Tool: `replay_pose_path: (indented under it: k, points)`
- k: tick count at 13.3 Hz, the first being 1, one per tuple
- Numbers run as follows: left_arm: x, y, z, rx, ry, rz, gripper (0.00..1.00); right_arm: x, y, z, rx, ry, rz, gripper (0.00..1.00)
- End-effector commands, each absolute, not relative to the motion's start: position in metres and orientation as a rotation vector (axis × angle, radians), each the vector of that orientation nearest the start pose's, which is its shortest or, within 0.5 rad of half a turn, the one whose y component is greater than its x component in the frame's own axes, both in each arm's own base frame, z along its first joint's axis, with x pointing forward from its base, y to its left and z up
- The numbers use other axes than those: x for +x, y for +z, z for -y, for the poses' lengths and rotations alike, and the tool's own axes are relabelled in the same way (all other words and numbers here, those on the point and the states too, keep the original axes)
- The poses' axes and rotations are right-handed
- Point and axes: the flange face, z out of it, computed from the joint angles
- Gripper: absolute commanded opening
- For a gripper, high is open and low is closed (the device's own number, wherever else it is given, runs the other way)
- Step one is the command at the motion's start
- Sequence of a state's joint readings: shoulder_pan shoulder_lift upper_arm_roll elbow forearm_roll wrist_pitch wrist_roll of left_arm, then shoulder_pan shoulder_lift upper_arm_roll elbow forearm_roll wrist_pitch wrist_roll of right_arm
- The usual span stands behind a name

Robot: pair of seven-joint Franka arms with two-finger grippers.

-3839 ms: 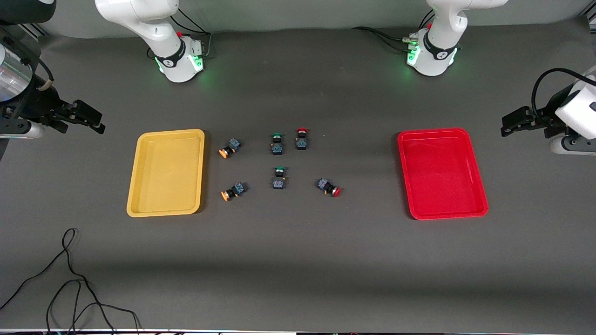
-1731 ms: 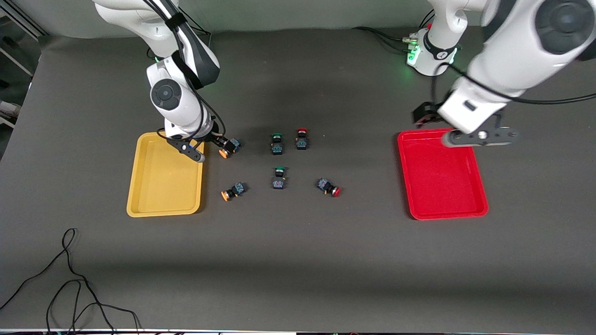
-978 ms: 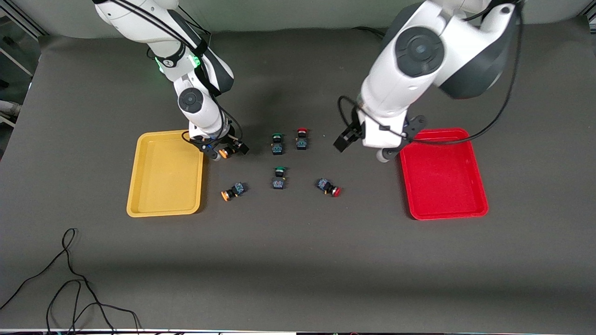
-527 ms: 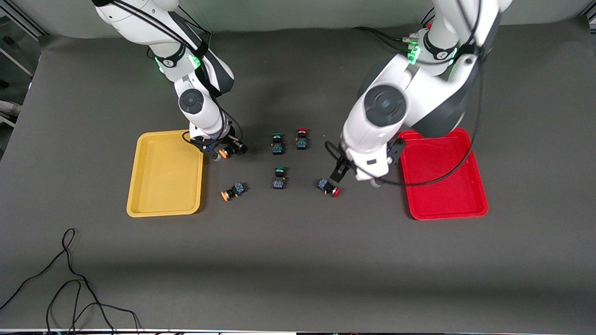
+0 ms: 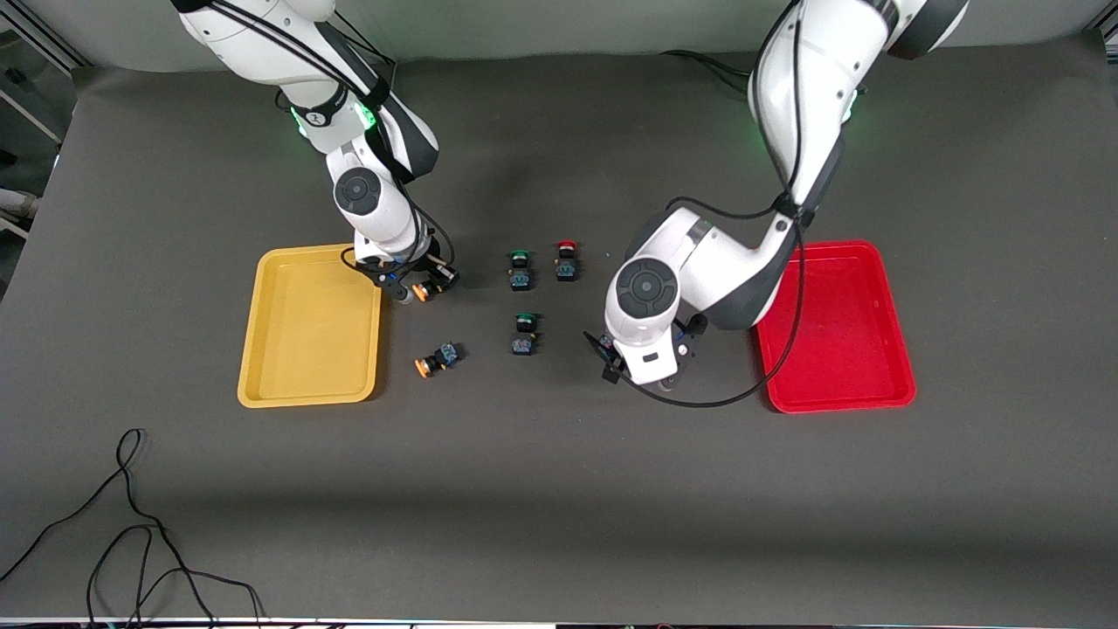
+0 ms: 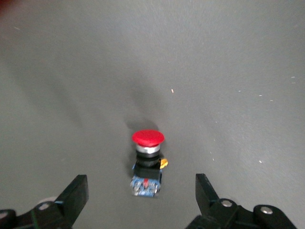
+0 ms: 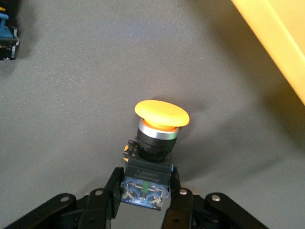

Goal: Place red and yellow buttons in trays
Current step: 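Grasp the orange button with the right gripper while the left gripper grasps a red button, then place the orange button in the yellow tray while the left gripper carries red button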

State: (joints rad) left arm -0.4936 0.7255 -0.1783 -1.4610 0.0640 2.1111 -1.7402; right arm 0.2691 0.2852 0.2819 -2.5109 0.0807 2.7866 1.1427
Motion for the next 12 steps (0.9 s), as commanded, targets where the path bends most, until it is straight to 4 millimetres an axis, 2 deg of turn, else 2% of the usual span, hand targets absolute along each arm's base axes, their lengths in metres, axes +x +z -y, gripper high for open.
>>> replay_pose_path:
  k: [1, 3, 5, 6, 7, 9, 10, 12]
  points:
    - [0.558, 0.223, 0.439, -2.678, 0.083, 1.572, 1.00, 0.399, 0.193, -0.248, -2.873, 0.081, -1.034, 0.14]
    - [0.558, 0.200, 0.440, -2.673, 0.048, 1.581, 1.00, 0.404, 0.217, -0.248, -2.895, 0.088, -1.032, 0.14]
    - [0.555, 0.186, 0.441, -2.664, 0.029, 1.566, 1.00, 0.418, 0.261, -0.255, -2.937, 0.125, -1.025, 0.14]
    - [0.555, 0.183, 0.441, -2.663, 0.030, 1.565, 0.89, 0.426, 0.284, -0.252, -2.961, 0.155, -1.034, 0.14]
    - [0.556, 0.184, 0.440, -2.663, 0.030, 1.568, 0.62, 0.438, 0.303, -0.242, -2.972, 0.179, -1.054, 0.14]
    - [0.555, 0.184, 0.441, -2.668, 0.025, 1.562, 0.20, 0.468, 0.343, -0.207, -2.995, 0.211, -1.006, 0.14]
    - [0.556, 0.184, 0.441, -2.670, 0.015, 1.553, 0.12, 0.482, 0.358, -0.185, -2.999, 0.231, -0.984, 0.14]
    - [0.557, 0.187, 0.440, -2.669, 0.015, 1.548, 0.09, 0.504, 0.381, -0.141, -2.997, 0.252, -0.933, 0.14]
